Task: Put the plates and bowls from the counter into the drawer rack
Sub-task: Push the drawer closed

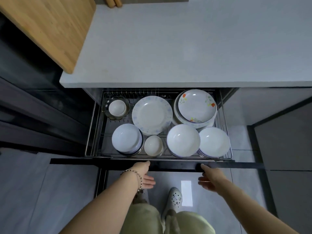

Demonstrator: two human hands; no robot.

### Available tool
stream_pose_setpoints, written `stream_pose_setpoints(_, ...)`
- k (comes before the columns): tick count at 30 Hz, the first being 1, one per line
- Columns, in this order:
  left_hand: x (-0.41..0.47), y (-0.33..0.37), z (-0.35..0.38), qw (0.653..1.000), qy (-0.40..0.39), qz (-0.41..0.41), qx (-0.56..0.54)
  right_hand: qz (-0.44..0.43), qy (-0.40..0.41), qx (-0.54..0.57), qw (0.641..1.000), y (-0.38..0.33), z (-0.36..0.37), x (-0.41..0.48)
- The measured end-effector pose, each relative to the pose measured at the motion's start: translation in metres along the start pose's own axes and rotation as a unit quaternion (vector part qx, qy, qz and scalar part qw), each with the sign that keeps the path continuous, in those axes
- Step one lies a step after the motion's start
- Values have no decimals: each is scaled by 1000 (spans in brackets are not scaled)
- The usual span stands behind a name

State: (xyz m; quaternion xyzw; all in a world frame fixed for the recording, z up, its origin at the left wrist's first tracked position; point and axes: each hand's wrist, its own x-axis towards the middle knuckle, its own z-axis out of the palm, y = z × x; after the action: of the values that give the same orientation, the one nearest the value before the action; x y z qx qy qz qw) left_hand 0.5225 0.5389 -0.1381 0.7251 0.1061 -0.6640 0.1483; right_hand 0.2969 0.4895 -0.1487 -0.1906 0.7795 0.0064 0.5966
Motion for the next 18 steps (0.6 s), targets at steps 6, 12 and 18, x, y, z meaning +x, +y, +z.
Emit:
stream_pose_setpoints(6,23,5,1,967,78,21,-240,19,19,138,990,-8,15,10)
stream_pose_setpoints(12,24,-3,12,961,132,87,-226,-18,32,140,990,-8,20,21)
stream_pose_setpoints(18,26,37,9,962,111,88,-234,-20,43,189,981,-38,22,35)
